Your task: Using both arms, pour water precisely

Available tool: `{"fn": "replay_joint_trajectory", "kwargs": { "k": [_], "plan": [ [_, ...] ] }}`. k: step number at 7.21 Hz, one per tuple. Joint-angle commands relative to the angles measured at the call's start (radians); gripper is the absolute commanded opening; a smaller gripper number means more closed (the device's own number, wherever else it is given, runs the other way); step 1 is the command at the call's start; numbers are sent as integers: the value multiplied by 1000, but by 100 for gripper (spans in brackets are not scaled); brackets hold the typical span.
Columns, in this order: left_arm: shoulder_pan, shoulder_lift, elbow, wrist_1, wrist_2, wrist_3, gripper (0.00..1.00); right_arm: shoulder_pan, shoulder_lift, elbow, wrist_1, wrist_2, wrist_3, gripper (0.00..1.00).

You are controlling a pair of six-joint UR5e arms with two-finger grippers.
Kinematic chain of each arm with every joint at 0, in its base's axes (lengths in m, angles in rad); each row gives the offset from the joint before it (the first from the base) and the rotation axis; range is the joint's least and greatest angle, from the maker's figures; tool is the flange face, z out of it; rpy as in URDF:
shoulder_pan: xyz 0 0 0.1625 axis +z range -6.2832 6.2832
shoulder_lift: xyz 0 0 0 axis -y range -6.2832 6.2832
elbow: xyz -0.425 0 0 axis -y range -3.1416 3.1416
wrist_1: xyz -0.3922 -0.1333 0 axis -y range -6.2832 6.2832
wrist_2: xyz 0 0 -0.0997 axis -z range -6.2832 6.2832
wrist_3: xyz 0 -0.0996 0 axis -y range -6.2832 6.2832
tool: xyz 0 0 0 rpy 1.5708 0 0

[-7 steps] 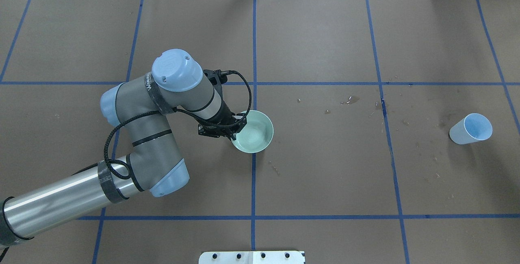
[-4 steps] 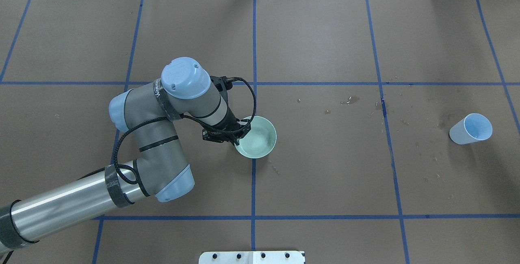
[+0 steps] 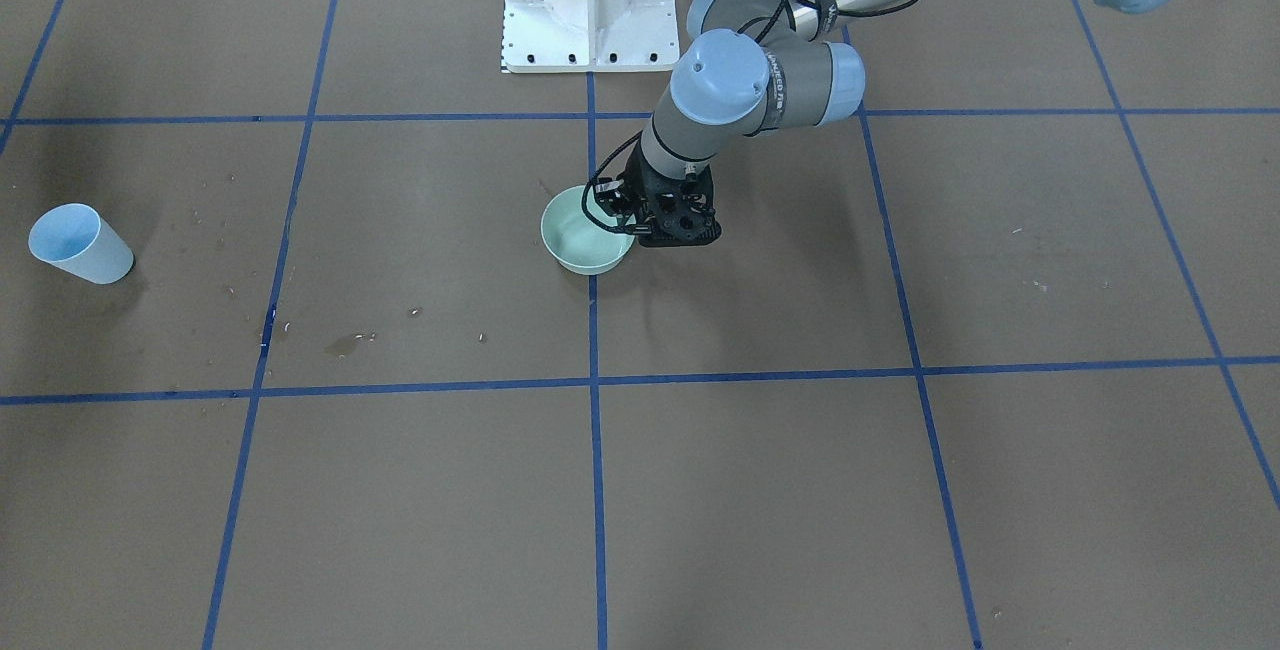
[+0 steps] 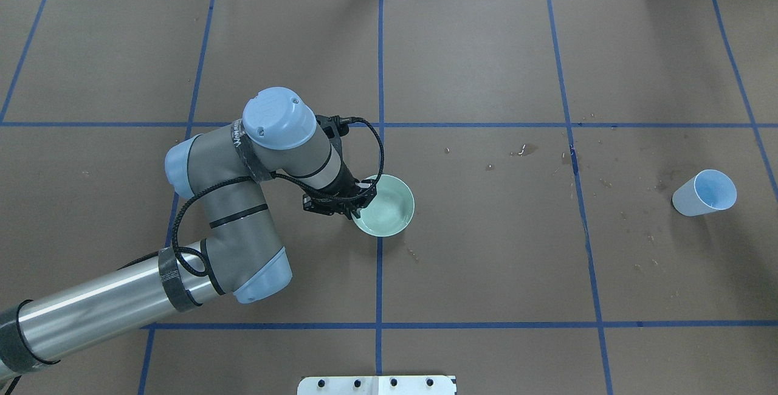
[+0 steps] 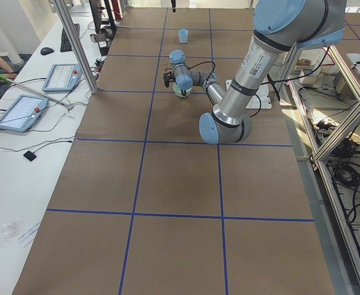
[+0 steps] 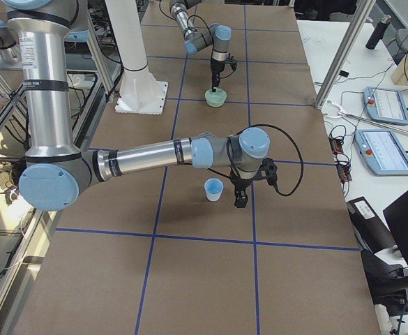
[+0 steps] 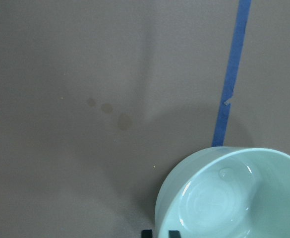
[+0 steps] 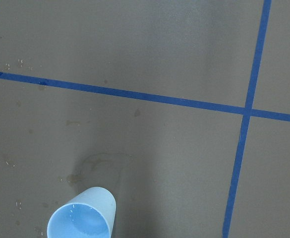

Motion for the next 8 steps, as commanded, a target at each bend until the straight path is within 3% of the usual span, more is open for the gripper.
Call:
{"fn": "replay_joint_trajectory", "kwargs": {
  "k": [1,2,3,6,8],
  "plan": [
    [-39,1,-58,9,-7,-2,77,-1,0,7,9,11,1,99],
    [-78,7,-116,50,-10,0,78,-4,-27,8,56,12,-3,99],
    [-110,7,-158,127,-11,6,78,-43,-134,16,299,-3,8,99],
    [-123,15,-164,148,-10,9,77,-203,-318,5,955,-44,366,99],
    [-127,15,-163,148,-8,9,77,-246,-385,2,1157,-58,445,99]
  ]
}}
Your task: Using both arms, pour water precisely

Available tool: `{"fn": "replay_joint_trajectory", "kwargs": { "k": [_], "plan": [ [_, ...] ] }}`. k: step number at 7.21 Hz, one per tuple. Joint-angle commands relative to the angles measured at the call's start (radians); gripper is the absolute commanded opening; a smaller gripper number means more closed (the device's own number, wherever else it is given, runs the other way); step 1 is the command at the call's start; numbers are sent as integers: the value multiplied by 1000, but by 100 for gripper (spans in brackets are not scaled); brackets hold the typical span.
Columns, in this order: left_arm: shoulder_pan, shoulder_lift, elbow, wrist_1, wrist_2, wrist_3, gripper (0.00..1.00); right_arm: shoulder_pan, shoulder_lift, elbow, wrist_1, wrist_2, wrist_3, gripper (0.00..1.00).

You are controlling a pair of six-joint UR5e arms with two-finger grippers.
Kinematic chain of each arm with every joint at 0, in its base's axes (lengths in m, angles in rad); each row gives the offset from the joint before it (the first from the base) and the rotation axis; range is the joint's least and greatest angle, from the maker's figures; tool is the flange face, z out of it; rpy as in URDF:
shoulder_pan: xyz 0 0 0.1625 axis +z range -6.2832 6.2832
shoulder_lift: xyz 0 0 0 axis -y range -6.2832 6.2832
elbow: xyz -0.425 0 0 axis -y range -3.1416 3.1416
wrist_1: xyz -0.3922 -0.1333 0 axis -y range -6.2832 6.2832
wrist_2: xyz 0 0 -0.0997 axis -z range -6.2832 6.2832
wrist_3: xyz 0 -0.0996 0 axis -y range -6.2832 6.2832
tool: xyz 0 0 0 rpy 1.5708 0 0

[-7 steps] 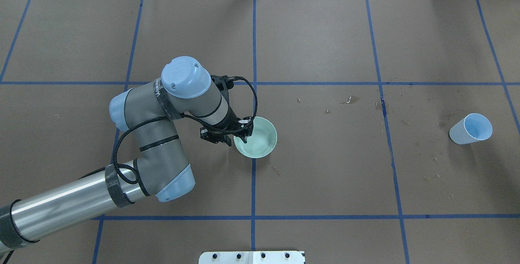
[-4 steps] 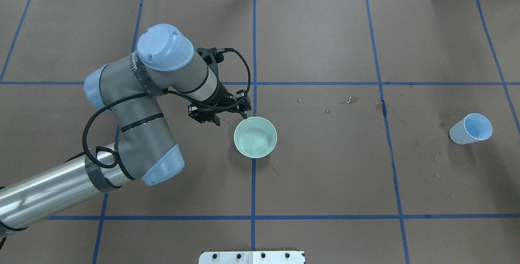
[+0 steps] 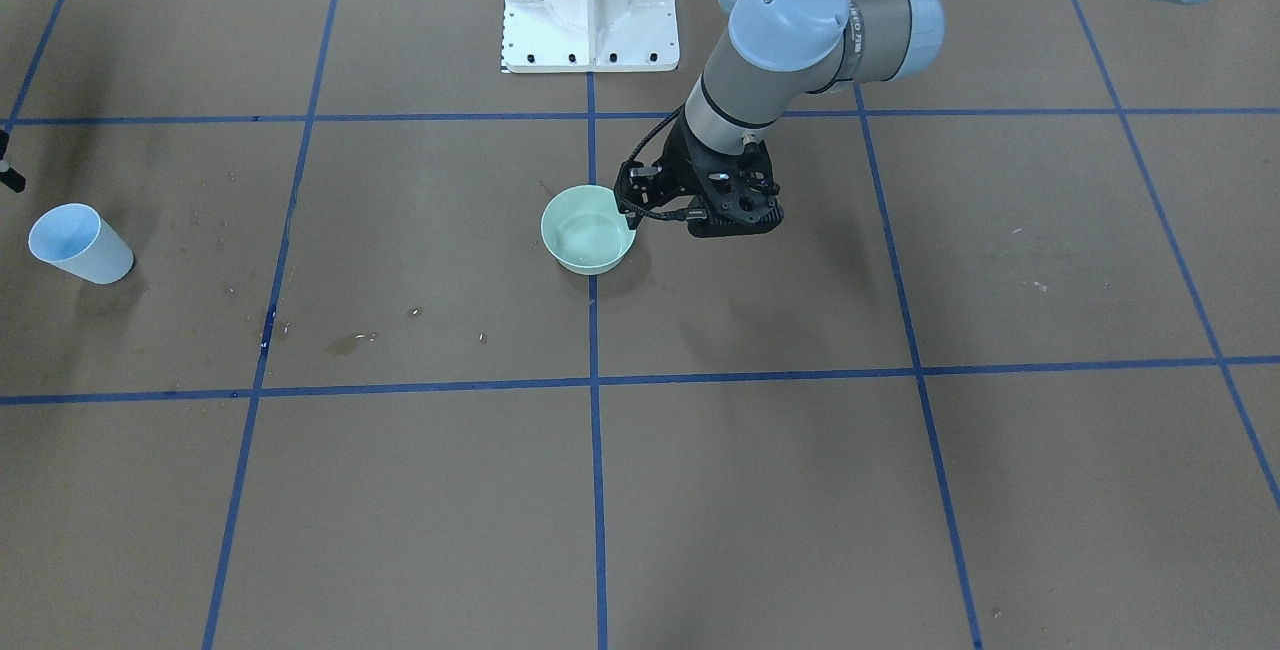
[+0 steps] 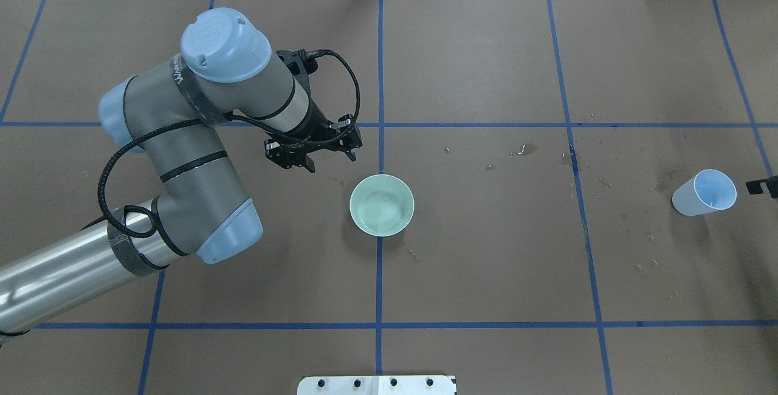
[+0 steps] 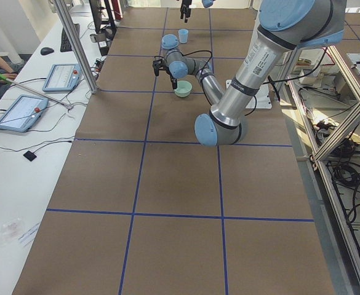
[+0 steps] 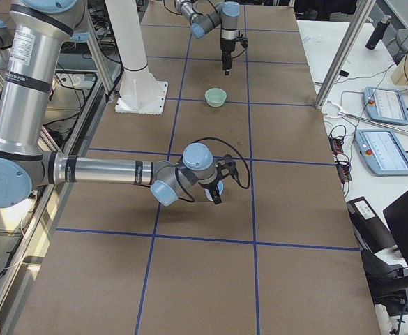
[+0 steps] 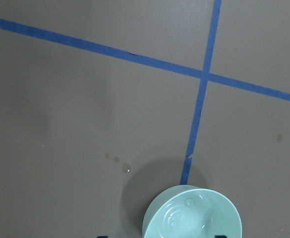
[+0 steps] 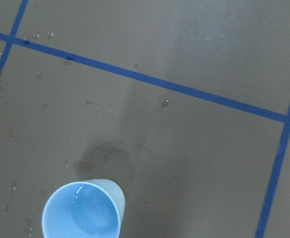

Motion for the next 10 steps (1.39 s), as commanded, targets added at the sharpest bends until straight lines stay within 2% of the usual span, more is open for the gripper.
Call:
{"fn": "replay_joint_trajectory", "kwargs": {
  "k": [1,3,5,7,10],
  "plan": [
    [-4,2,2,2,1,-1,77,-55,-50,-14,228,-56,44,99],
    [-4,2,3,2,2,-1,78,-157,-51,-81,395,-186,51,98],
    [-1,8,8,2,4,-1,78,-182,-50,-224,599,-219,54,99],
    [-1,10,2,2,4,-4,78,-204,-50,-226,608,-223,51,99],
    [-1,13,2,2,4,-3,78,-257,-33,-226,640,-298,51,99]
  ]
}}
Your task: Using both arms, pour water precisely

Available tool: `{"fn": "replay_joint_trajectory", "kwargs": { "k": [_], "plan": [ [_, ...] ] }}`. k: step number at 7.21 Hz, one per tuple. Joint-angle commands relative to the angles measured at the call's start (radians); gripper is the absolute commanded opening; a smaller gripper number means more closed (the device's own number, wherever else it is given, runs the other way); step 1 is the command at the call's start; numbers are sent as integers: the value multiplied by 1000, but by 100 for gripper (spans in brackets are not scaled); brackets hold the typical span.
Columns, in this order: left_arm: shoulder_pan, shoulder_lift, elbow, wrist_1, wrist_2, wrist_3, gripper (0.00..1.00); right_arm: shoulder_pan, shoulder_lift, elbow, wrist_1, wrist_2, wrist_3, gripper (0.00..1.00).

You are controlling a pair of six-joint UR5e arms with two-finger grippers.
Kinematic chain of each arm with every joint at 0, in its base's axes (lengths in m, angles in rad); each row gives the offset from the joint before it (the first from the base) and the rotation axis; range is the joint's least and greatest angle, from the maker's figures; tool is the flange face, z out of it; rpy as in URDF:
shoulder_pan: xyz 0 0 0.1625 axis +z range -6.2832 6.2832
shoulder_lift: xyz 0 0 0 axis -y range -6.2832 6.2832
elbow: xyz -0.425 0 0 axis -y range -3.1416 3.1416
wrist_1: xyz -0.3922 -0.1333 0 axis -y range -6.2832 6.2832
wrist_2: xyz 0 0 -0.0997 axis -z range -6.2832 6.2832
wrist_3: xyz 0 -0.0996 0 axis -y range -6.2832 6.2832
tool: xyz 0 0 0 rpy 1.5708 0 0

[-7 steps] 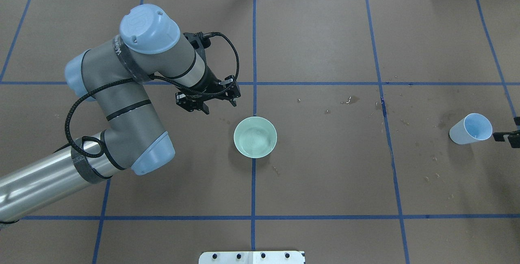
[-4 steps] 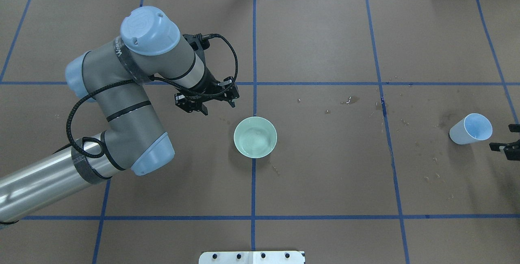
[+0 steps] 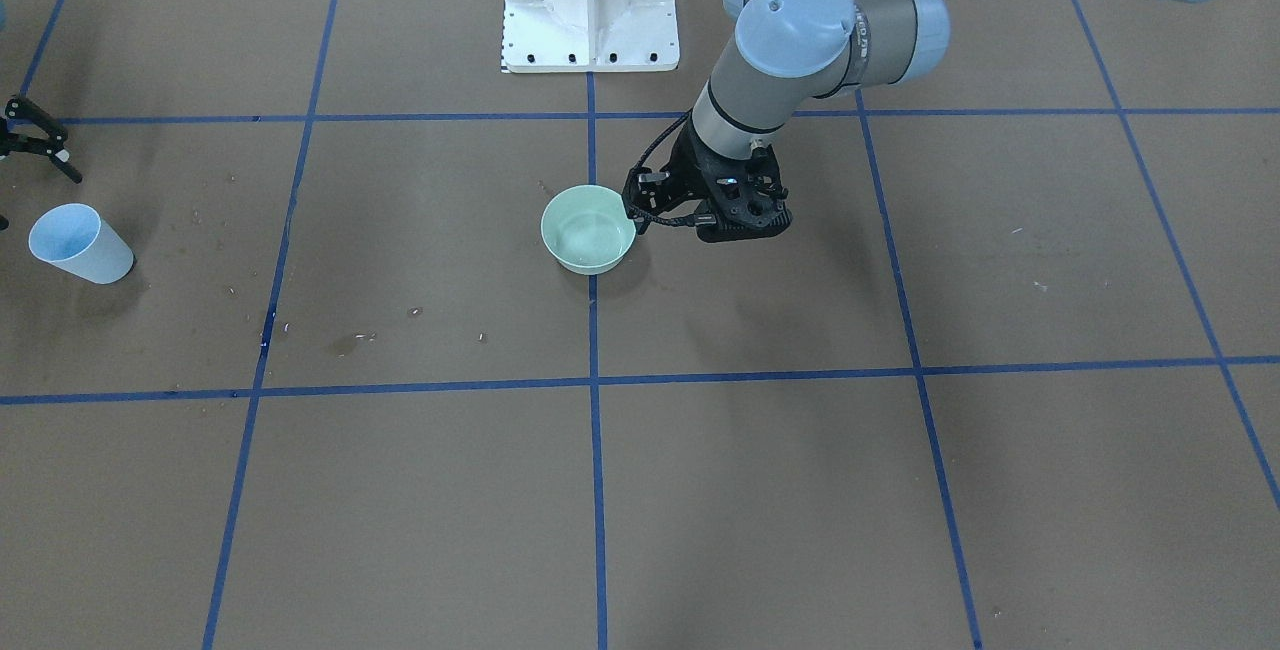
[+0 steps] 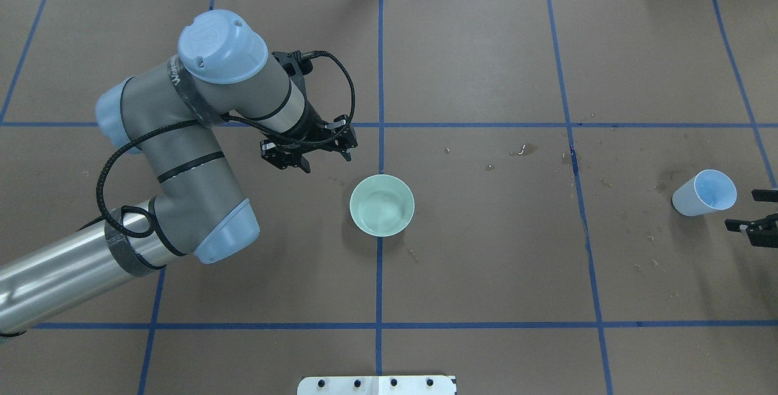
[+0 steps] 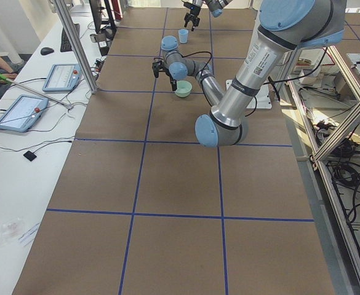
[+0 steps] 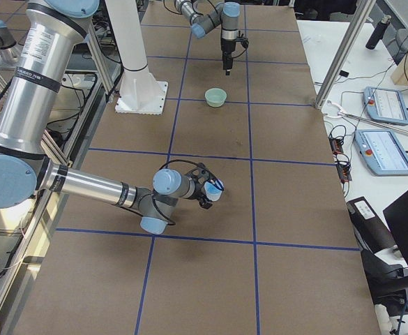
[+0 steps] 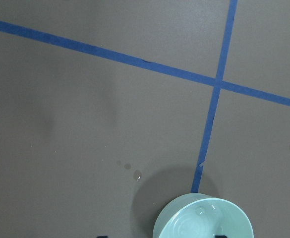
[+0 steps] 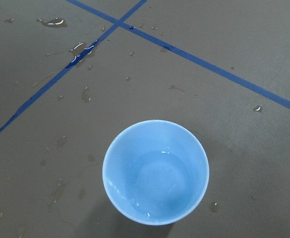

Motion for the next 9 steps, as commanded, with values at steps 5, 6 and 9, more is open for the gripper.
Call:
{"fn": "replay_joint_trajectory", "kwargs": {
  "k": [5,6,9],
  "plan": [
    [-1,11,-1,0,0,3,78,-64,76,-85,14,-76,20,98],
    [0,11,-1,0,0,3,78,-65,79,-86,17,-77,26,98],
    [-1,11,-2,0,0,3,78,-67,127,-126,20,-93,26,98]
  ]
}}
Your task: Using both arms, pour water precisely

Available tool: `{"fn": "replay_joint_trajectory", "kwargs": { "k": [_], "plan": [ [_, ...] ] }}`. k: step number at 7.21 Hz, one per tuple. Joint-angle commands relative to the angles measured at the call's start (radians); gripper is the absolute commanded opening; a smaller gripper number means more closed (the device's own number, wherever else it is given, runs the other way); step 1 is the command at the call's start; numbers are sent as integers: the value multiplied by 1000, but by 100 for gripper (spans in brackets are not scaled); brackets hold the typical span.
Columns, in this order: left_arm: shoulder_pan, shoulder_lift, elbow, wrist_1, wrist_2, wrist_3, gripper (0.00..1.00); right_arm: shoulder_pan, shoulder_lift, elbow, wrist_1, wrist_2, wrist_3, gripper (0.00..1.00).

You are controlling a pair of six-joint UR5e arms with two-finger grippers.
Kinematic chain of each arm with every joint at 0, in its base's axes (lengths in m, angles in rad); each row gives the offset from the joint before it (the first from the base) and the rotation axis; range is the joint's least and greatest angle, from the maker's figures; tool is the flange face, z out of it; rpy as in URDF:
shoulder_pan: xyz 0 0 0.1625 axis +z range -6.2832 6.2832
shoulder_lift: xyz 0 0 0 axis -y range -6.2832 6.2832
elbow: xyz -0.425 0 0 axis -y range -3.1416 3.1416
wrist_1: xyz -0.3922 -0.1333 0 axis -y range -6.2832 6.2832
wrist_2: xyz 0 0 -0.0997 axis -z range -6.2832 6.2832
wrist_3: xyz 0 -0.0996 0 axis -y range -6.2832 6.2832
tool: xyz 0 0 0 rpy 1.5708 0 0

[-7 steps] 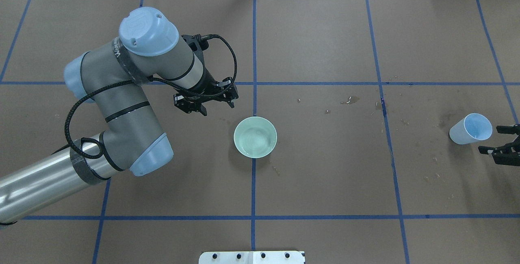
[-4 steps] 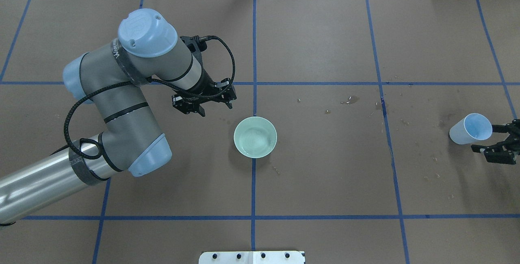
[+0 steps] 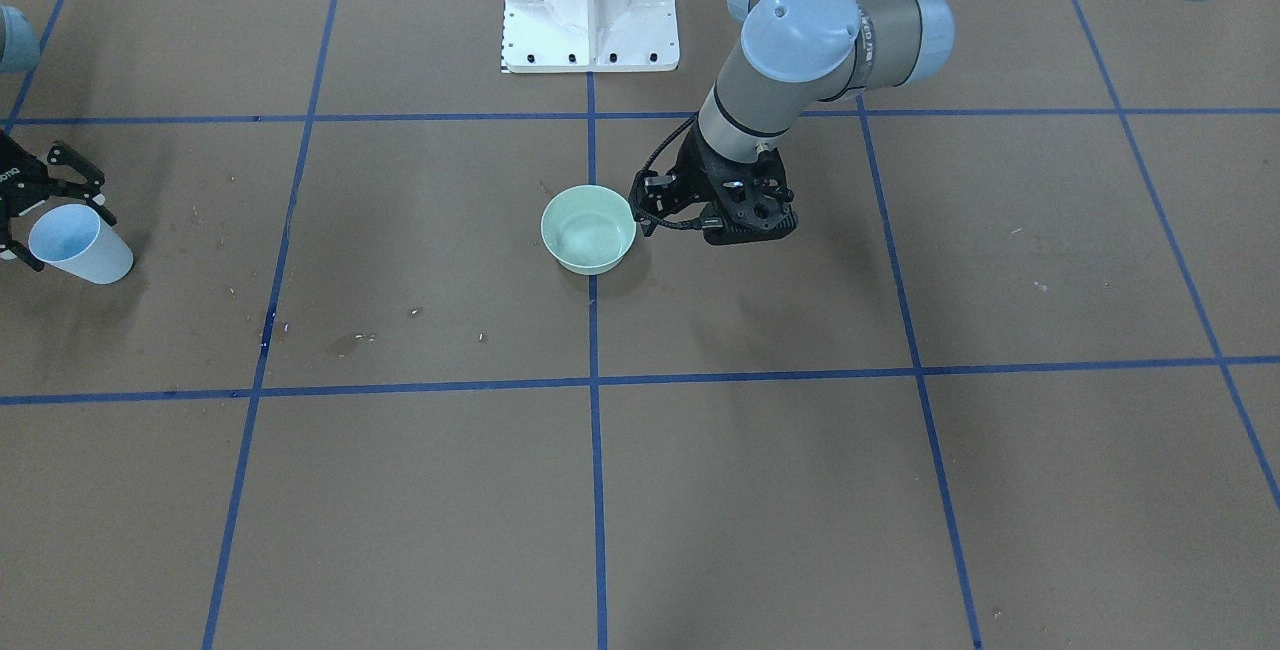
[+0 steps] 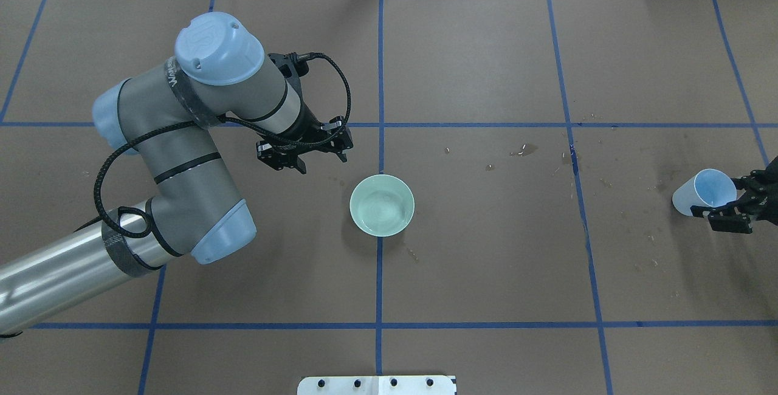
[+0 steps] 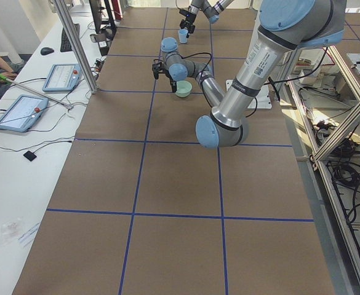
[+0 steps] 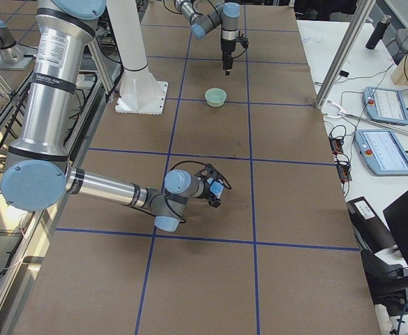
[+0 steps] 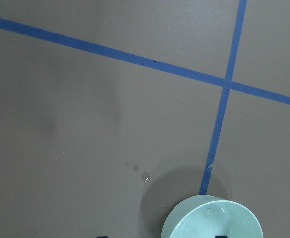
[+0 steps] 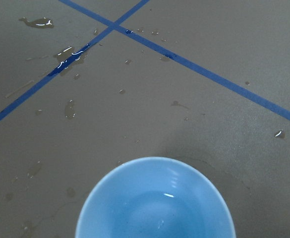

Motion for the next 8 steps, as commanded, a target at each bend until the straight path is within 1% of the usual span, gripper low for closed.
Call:
{"fn": "replay_joint_trajectory", "kwargs": {
  "k": [1,3,7,8],
  "plan": [
    [-1,0,0,0,0,0,78,-2,13,-11,2,-3,6,98],
    [-3,0,0,0,0,0,78,-16,13,-18,51,-14,17,97],
    [-4,0,-1,0,0,0,78,-21,13,-18,68,-39,17,96],
    [-4,0,-1,0,0,0,78,-24,13,-19,68,-39,19,93]
  ]
}}
